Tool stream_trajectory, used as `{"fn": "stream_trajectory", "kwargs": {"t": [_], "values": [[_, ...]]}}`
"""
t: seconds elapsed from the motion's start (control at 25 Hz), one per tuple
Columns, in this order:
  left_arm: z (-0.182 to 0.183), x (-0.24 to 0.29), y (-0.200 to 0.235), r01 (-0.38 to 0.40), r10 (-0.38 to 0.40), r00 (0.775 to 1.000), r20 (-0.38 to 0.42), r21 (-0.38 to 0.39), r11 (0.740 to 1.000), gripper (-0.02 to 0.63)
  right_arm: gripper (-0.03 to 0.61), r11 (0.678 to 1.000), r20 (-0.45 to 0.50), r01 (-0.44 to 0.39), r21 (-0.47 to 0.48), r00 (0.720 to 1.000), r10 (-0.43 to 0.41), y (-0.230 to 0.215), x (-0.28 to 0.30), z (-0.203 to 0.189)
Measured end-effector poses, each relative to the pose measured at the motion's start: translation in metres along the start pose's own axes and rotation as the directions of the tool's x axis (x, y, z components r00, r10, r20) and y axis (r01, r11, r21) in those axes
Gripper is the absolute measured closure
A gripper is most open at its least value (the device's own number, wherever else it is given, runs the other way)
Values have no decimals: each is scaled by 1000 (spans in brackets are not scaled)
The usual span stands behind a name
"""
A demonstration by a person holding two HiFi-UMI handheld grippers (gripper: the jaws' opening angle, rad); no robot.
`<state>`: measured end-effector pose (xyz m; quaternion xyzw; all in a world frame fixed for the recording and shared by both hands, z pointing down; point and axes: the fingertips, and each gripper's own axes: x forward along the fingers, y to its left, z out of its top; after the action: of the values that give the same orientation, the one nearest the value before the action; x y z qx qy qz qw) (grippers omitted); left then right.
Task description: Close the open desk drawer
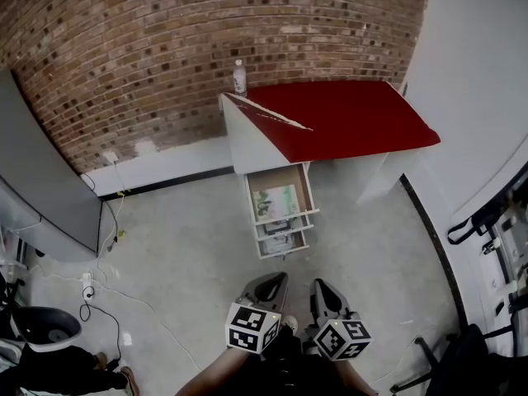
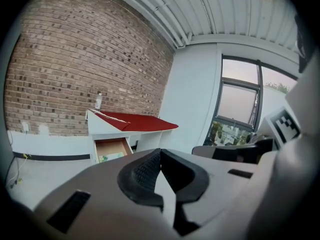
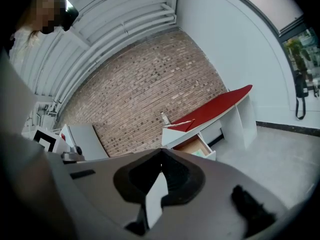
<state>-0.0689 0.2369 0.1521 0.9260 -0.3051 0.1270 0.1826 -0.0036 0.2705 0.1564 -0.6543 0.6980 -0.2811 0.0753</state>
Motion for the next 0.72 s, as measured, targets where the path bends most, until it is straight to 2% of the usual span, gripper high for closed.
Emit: {"fn": "stream_trajectory", "kwargs": {"t": [0.24,0.48,0.72], "values": [[8,41,-12,16,-16,1000,9,15,1000,604,572,1000,9,-23,-1,1000,23,-32,13,21],[8,69,-14,-16,17,1000,6,-3,1000,604,572,999,-5,-51,9,999,51,-57,24,30],[1,76,-5,-50,50,999,-17,-20,999,604,572,997,-15,-75,32,997,75,-67,37,30]]}}
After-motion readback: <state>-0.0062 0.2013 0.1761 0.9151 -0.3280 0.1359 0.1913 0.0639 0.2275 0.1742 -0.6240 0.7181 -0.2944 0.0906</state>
